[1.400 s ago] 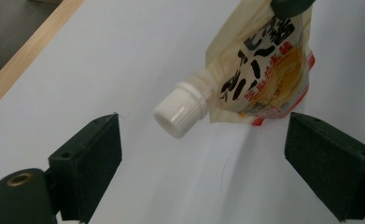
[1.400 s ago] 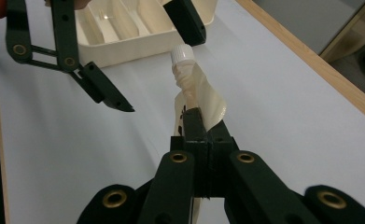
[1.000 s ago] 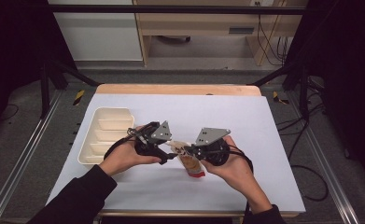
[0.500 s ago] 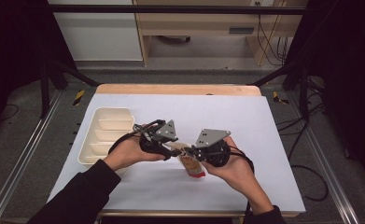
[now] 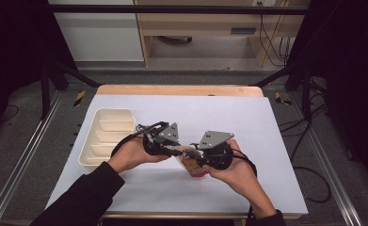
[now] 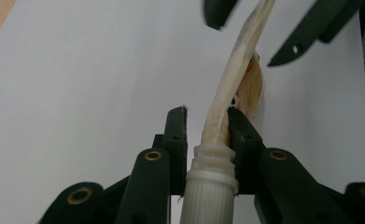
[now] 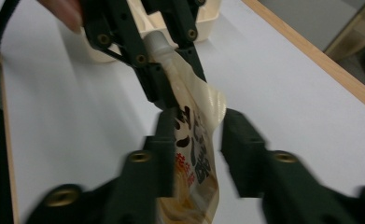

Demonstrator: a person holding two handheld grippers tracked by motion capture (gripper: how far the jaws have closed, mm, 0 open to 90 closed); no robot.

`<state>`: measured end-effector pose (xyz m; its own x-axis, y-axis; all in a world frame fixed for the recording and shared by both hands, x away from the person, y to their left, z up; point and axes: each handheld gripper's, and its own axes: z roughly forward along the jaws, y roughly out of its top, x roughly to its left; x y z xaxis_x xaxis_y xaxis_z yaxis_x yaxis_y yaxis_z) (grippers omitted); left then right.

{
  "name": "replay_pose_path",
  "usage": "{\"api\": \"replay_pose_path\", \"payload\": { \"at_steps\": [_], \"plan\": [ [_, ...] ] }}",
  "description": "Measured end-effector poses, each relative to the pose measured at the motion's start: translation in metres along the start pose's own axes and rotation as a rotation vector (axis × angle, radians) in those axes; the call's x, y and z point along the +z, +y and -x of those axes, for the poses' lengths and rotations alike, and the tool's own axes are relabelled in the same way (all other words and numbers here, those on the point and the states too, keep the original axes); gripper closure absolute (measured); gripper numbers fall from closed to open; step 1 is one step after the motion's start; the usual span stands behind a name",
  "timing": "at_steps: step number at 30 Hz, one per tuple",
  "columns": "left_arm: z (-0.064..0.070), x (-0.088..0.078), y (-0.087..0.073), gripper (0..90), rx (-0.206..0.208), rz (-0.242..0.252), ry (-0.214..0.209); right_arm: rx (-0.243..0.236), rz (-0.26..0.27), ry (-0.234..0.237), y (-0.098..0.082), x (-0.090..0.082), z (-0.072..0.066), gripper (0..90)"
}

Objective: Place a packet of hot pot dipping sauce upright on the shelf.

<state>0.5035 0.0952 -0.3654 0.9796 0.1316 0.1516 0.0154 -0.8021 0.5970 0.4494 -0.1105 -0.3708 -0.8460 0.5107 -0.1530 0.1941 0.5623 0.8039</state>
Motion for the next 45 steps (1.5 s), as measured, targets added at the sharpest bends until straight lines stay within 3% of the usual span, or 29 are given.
{"api": "replay_pose_path", "payload": {
  "at_steps": [1,2,3,4,7,15,16,21,23,27,30,39,45],
  "plan": [
    [0.000,0.000,0.001,72.6,0.006,-0.005,-0.001,0.007,-0.003,-0.019,-0.002,0.001,-0.001,46.4],
    [0.000,0.000,0.001,72.6,0.006,-0.005,-0.001,0.007,-0.003,-0.019,-0.002,0.001,-0.001,46.4],
    [0.000,0.000,0.001,72.7,0.008,-0.004,0.000,0.017,-0.004,-0.058,-0.007,0.004,-0.003,29.5],
    [0.000,0.000,0.001,72.7,0.008,-0.005,0.000,0.017,-0.004,-0.058,-0.007,0.004,-0.003,29.5],
    [0.000,0.000,0.002,72.7,0.006,-0.005,-0.002,0.046,-0.029,-0.096,-0.018,0.007,-0.005,16.6],
    [0.000,0.001,0.005,72.7,0.008,-0.006,-0.002,0.099,-0.019,-0.148,-0.037,0.002,-0.002,11.8],
    [0.000,0.001,0.005,72.7,0.009,-0.009,-0.003,0.131,-0.027,-0.167,-0.042,0.000,0.001,9.4],
    [0.001,0.002,0.009,72.7,0.015,-0.010,-0.009,0.178,-0.033,-0.207,-0.056,-0.007,0.005,8.5],
    [0.001,0.002,0.010,72.8,0.012,-0.015,-0.010,0.228,-0.012,-0.232,-0.066,-0.012,0.008,7.2],
    [-0.001,0.005,0.016,72.8,0.009,-0.017,-0.017,0.274,0.000,-0.253,-0.078,-0.014,0.010,6.1],
    [-0.004,0.008,0.026,72.9,0.018,-0.045,-0.025,0.312,-0.017,-0.263,-0.090,-0.014,0.012,5.9],
    [-0.004,0.015,0.059,73.3,0.112,-0.143,-0.045,0.335,-0.047,-0.282,-0.100,-0.013,0.016,5.9],
    [0.000,0.001,0.070,73.4,0.191,-0.224,-0.025,0.346,-0.057,-0.296,-0.103,-0.016,0.019,5.9]
  ]
}}
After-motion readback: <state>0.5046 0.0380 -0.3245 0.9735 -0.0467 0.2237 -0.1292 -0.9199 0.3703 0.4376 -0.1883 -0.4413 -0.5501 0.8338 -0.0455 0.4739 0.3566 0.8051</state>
